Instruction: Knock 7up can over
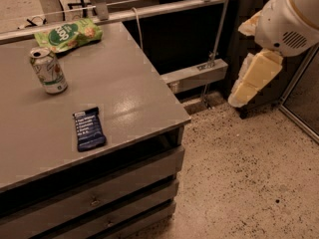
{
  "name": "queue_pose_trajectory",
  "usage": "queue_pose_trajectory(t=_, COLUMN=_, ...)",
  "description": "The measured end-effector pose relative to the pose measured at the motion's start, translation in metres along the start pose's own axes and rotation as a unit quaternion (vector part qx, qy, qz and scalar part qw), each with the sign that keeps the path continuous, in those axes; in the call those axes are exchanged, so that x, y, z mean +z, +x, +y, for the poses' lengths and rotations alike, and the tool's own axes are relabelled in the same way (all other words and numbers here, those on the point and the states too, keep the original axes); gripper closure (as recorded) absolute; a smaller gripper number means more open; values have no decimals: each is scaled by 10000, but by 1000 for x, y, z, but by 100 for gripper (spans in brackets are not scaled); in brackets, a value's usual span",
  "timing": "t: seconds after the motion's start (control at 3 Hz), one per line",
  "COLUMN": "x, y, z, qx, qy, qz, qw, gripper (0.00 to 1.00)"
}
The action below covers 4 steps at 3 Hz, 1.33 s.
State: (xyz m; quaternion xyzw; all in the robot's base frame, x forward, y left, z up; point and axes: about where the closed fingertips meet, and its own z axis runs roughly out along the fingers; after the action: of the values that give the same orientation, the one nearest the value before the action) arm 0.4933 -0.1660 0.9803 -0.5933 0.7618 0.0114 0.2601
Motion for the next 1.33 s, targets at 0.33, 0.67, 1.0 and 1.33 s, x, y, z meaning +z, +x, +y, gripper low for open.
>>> queue_pose_trajectory(t=0.33, x=25, y=-13, z=-25, qx=184, qy=-4, qz=-463, qw=9988, gripper=0)
queue_pose_trajectory(t=0.67, x=66, y=-46, z=-79, qx=423, qy=-20, qz=-1296, qw=9907, gripper=0)
queue_pose_trajectory(t=1.0, x=91, y=-84, z=-122, qx=549, qy=-69, qz=-2094, qw=9763, gripper=0)
queue_pose_trajectory(t=1.33, x=108, y=-138, z=-148, qx=538, qy=-311, qz=-3092, qw=9490, gripper=0)
